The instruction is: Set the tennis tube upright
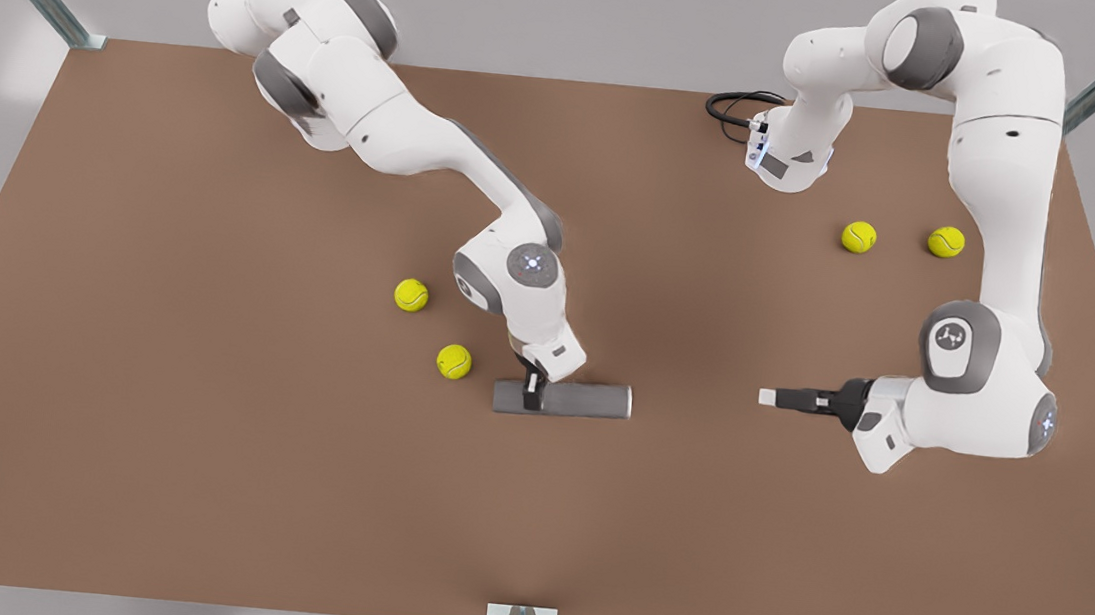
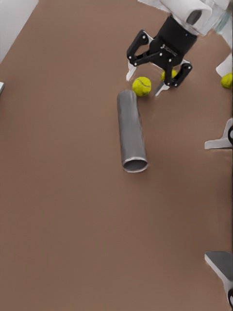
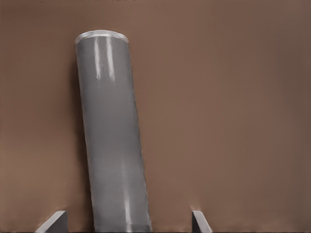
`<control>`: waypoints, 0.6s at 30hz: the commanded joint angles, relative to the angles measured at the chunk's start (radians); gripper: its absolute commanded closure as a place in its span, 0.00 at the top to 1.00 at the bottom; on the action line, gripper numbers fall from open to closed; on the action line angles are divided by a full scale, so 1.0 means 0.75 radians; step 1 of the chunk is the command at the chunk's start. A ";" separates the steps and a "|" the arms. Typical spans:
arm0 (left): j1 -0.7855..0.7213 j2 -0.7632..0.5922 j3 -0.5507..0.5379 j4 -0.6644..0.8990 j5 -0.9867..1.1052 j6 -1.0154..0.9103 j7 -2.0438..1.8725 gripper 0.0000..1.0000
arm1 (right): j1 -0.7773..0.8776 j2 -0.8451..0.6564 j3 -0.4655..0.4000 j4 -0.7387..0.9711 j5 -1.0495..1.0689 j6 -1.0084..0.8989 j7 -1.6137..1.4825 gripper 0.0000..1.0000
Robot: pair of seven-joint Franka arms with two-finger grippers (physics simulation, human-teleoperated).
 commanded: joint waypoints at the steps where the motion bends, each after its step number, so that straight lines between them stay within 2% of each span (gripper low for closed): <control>1: -0.011 0.008 -0.006 -0.005 -0.245 0.003 0.000 0.99 | -0.041 -0.079 0.000 -0.056 0.045 -0.019 0.035 1.00; 2: -0.033 -0.007 -0.010 -0.066 -0.286 0.032 0.000 0.99 | -0.153 -0.191 0.014 -0.101 0.086 -0.119 0.054 1.00; 3: -0.041 -0.013 -0.071 -0.144 -0.292 0.189 -0.002 0.99 | -0.292 -0.346 0.020 -0.187 0.182 -0.197 0.064 1.00; 4: -0.047 -0.017 -0.094 -0.199 -0.368 0.308 -0.004 0.99 | -0.466 -0.498 0.020 -0.295 0.186 -0.215 0.182 1.00; 5: -0.058 -0.017 -0.141 -0.226 -0.370 0.428 -0.014 0.99 | -0.630 -0.600 0.020 -0.322 0.188 -0.342 0.278 1.00; 7: -0.078 0.008 -0.147 -0.222 -0.360 0.506 -0.029 0.99 | -0.800 -0.611 0.018 -0.175 0.188 -0.569 0.401 1.00; 9: -0.099 0.032 -0.147 -0.222 -0.352 0.514 -0.025 0.99 | -0.927 -0.684 0.051 -0.187 0.194 -0.671 0.508 1.00; 11: -0.125 0.071 -0.149 -0.214 -0.368 0.543 -0.023 0.99 | -0.841 -0.770 -0.114 -0.209 0.206 -0.820 0.493 1.00; 13: -0.150 0.132 -0.149 -0.214 -0.399 0.562 -0.002 0.99 | -0.632 -0.909 -0.452 -0.385 0.327 -0.790 0.401 1.00; 15: -0.150 0.192 -0.149 -0.210 -0.401 0.604 0.049 0.99 | -0.620 -0.934 -0.403 -0.379 0.323 -0.808 0.409 1.00; 18: -0.131 0.241 -0.145 -0.169 -0.386 0.609 0.084 0.99 | -0.622 -0.936 -0.389 -0.371 0.321 -0.792 0.418 1.00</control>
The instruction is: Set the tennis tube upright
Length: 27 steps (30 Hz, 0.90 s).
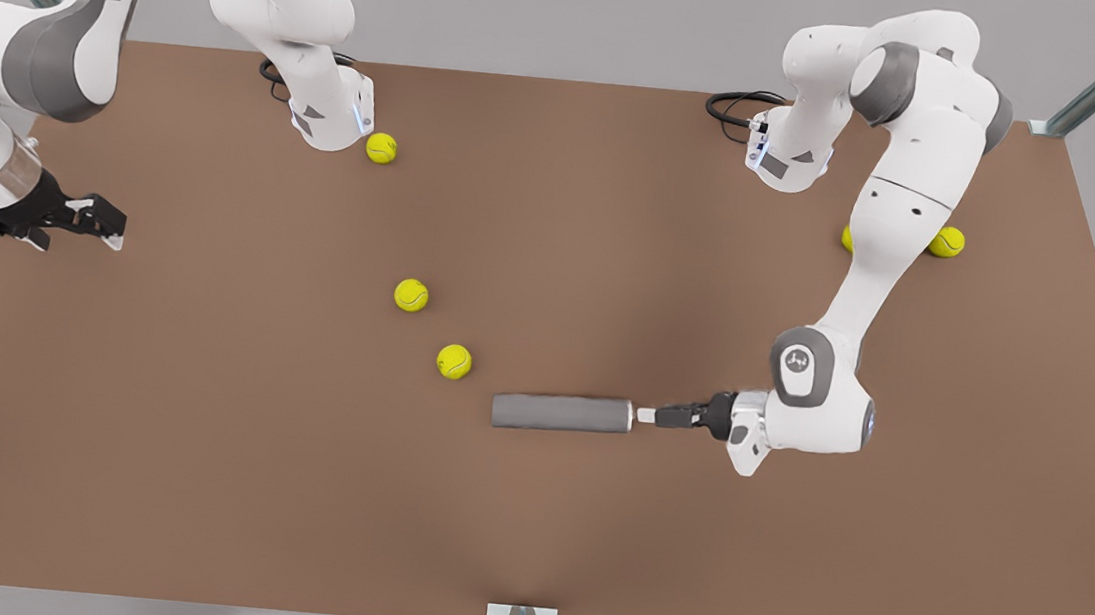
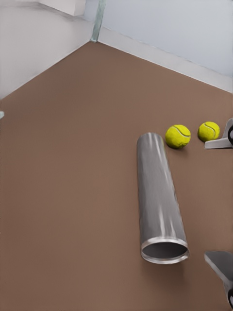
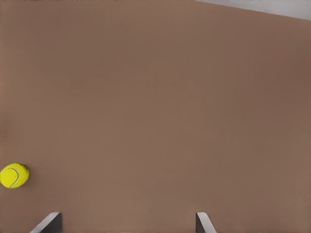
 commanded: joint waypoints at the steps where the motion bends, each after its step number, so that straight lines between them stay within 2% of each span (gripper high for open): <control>1: 0.000 0.009 0.002 0.001 -0.003 0.001 0.013 0.99 | 0.151 0.000 0.001 0.000 0.003 0.000 0.009 1.00; 5: 0.000 0.064 0.006 0.019 -0.007 0.011 0.085 0.99 | 0.157 0.016 0.013 0.025 0.013 0.035 0.076 1.00; 9: 0.004 0.117 0.004 0.034 -0.013 0.020 0.173 0.99 | 0.159 0.018 0.111 0.023 -0.005 0.041 0.187 1.00; 15: 0.000 0.172 0.002 0.056 -0.054 0.059 0.191 0.99 | 0.159 0.016 0.175 0.011 -0.016 0.051 0.324 1.00; 17: -0.006 0.191 0.002 0.077 -0.068 0.059 0.193 0.99 | 0.147 -0.010 0.175 0.007 -0.016 -0.018 0.336 1.00; 27: -0.031 0.197 -0.008 0.044 -0.107 0.069 0.228 0.99 | 0.157 -0.004 0.195 0.009 -0.016 -0.010 0.375 1.00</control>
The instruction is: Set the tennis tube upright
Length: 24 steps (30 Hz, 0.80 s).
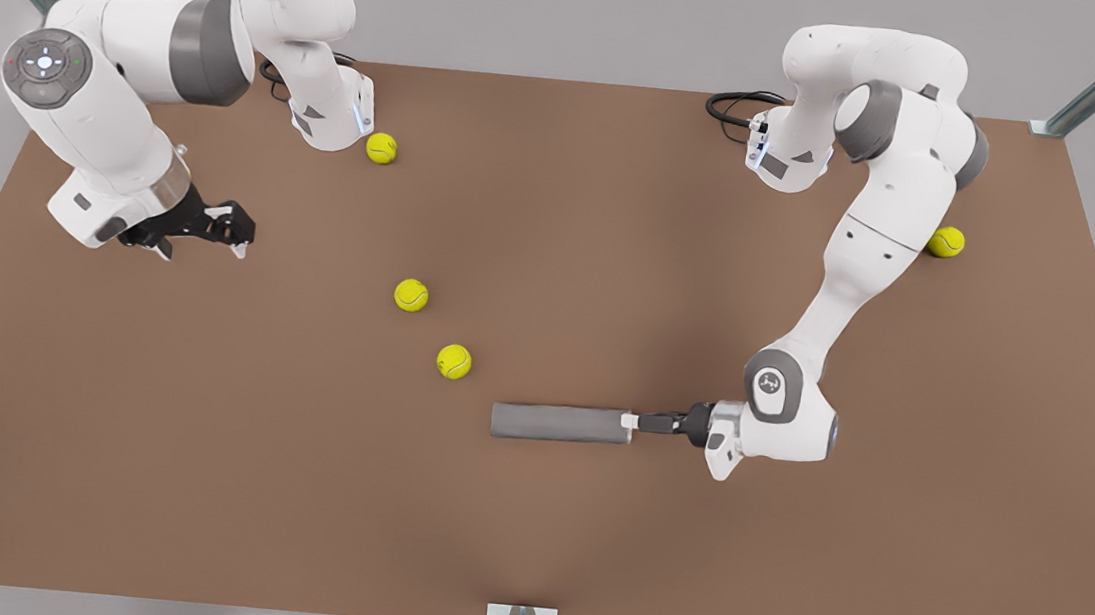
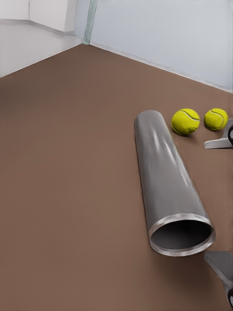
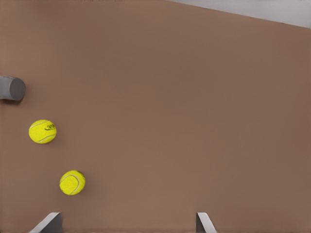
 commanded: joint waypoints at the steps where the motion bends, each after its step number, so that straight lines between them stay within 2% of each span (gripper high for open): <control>1: -0.002 0.007 -0.002 0.001 -0.012 0.023 0.001 0.99 | -0.018 0.000 0.000 0.000 0.000 -0.001 0.000 1.00; 24: -0.031 0.093 -0.027 0.036 -0.180 0.089 0.138 0.99 | -0.018 0.002 0.021 0.004 0.000 -0.001 0.018 1.00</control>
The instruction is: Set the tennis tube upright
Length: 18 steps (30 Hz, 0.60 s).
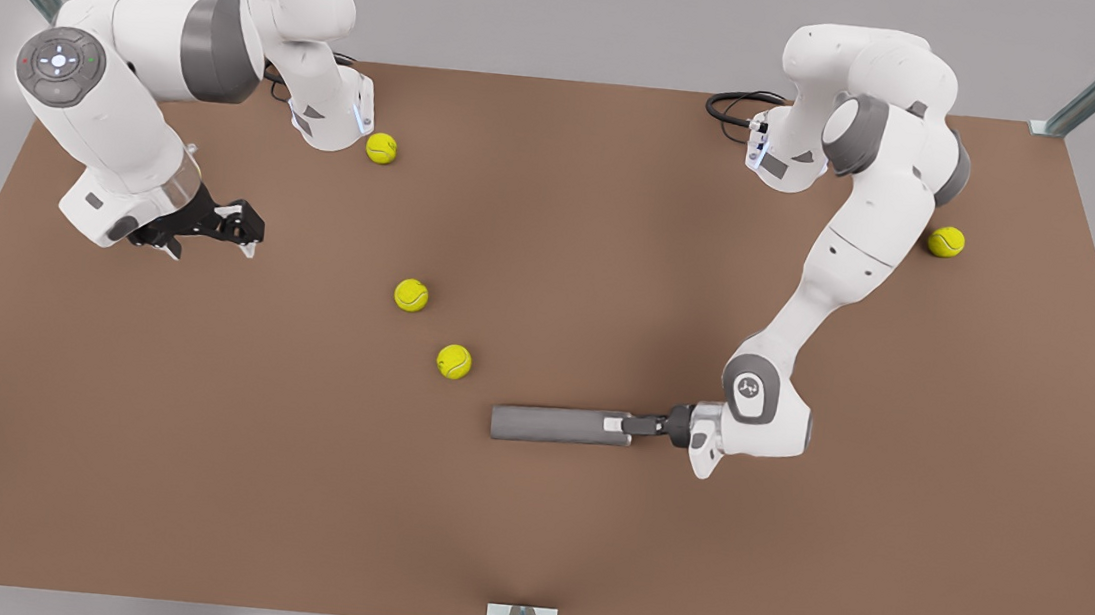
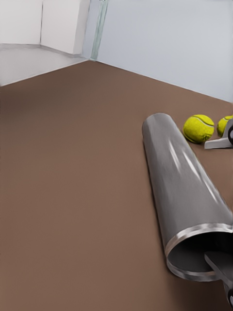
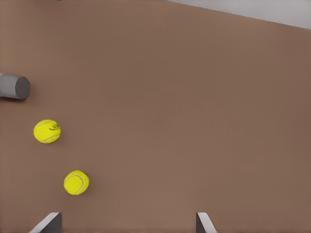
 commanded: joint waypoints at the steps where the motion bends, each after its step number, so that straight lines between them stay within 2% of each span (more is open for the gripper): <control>1: 0.000 0.002 -0.001 0.001 -0.013 0.000 0.000 0.99 | -0.023 0.002 0.000 0.000 0.000 0.000 0.000 1.00; 8: -0.006 0.014 -0.001 0.015 -0.065 0.000 0.033 0.98 | -0.023 0.004 0.000 0.000 0.000 0.006 0.000 1.00; 11: -0.006 0.014 -0.001 0.015 -0.083 0.000 0.035 0.83 | -0.025 0.004 0.000 0.000 0.000 0.008 0.000 1.00; 14: -0.006 0.020 -0.009 0.015 -0.112 0.000 0.055 0.79 | -0.027 0.004 0.000 0.000 0.000 0.006 0.000 1.00; 18: 0.002 0.018 -0.010 0.019 -0.116 -0.006 0.057 0.58 | -0.023 0.004 0.000 0.000 0.000 0.010 0.000 1.00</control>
